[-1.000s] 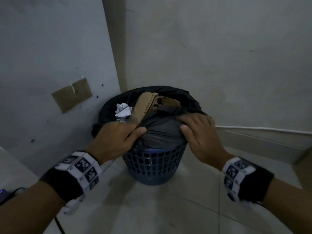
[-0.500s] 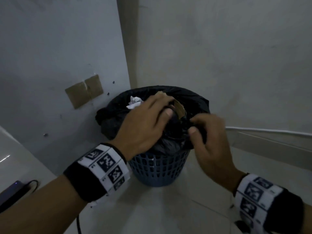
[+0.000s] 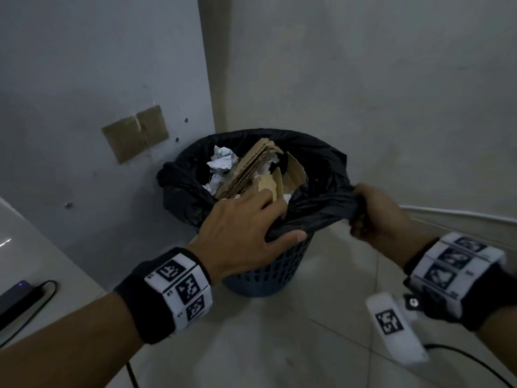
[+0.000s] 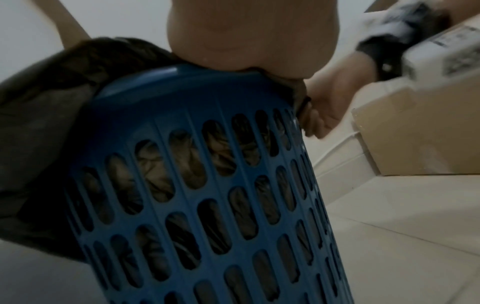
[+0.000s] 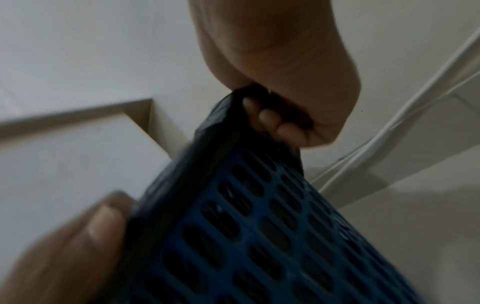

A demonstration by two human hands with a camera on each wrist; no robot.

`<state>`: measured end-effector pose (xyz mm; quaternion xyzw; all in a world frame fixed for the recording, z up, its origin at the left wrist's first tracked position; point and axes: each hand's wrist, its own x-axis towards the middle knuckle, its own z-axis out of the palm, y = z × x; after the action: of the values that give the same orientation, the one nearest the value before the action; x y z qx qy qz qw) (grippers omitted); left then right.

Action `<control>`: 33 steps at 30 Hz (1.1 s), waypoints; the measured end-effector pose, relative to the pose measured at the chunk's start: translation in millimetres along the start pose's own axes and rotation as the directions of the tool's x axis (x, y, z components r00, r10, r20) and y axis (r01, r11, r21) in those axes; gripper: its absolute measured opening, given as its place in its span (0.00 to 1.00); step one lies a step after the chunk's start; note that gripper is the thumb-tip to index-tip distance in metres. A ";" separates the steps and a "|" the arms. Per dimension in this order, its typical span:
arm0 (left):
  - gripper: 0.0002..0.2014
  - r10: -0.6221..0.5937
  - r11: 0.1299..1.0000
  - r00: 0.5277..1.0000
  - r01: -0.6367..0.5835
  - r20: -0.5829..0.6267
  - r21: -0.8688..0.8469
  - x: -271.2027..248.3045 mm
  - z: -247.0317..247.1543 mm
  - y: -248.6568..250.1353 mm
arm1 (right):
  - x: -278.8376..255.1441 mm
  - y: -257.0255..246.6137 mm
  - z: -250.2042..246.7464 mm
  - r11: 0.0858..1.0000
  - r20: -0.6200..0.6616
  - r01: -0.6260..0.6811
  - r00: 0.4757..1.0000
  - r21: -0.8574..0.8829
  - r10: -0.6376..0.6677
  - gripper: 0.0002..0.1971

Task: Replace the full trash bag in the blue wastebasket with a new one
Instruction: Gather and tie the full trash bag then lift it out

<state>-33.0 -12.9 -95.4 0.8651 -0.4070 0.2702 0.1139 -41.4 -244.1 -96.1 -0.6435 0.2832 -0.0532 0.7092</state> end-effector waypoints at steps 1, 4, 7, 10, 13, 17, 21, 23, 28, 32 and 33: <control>0.23 0.021 1.000 1.000 -0.021 -0.006 -0.004 -0.7 0.4 -0.7 | 1.4 -10.1 -1.1 0.997 -0.071 0.073 0.995 0.038 -0.070 0.13; 0.20 0.064 0.996 0.997 -0.066 -0.032 -0.064 -1.6 1.1 -3.8 | -4.9 -27.9 8.3 0.919 -0.175 0.394 0.905 0.004 -0.387 0.08; 0.17 0.083 0.988 0.995 -0.090 -0.062 -0.129 -2.7 0.5 -12.2 | -11.6 -19.4 24.3 0.741 -0.095 0.654 0.737 -0.149 -0.669 0.14; 0.17 0.083 0.986 0.995 -0.090 -0.056 -0.139 -6.9 -1.7 -25.7 | -7.5 2.1 21.6 0.527 0.074 0.764 0.591 -0.372 -0.804 0.19; 0.19 0.050 0.984 0.998 -0.057 -0.041 -0.168 -11.4 -3.9 -36.5 | 0.0 17.3 14.9 0.272 0.232 0.809 0.441 -0.521 -0.867 0.30; 0.20 0.015 0.988 0.998 -0.024 -0.065 -0.152 -14.4 -2.5 -45.6 | 3.8 14.6 17.7 0.091 0.349 0.801 0.356 -0.591 -0.867 0.36; 0.21 -0.020 0.988 0.996 0.007 -0.087 -0.156 -16.9 0.0 -65.7 | -4.5 11.0 28.0 -0.222 0.472 0.588 0.315 -0.778 -0.823 0.27; 0.22 -0.100 0.978 0.991 0.082 -0.085 -0.190 -18.4 -0.1 -75.4 | -12.5 14.5 36.7 -0.298 0.516 0.557 0.287 -0.775 -0.807 0.27; 0.18 -0.334 0.880 0.942 0.299 -0.034 -0.369 -14.0 -6.4 -96.3 | -35.0 29.8 65.5 -0.284 0.570 0.641 0.295 -0.713 -0.767 0.29; 0.14 -0.385 0.915 0.904 0.348 -0.184 -0.204 -11.2 -9.1 -97.6 | -40.4 39.2 75.8 -0.281 0.589 0.710 0.229 -0.646 -0.775 0.16; 0.13 -0.354 0.934 0.905 0.327 -0.235 -0.146 -10.7 -10.8 -92.2 | -40.1 36.8 75.2 -0.248 0.579 0.734 0.234 -0.632 -0.781 0.18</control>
<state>28.0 57.7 -90.3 0.8733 -0.2447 0.3349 0.2557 -50.1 -154.1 -116.6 -0.9166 -0.1814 -0.3476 0.0786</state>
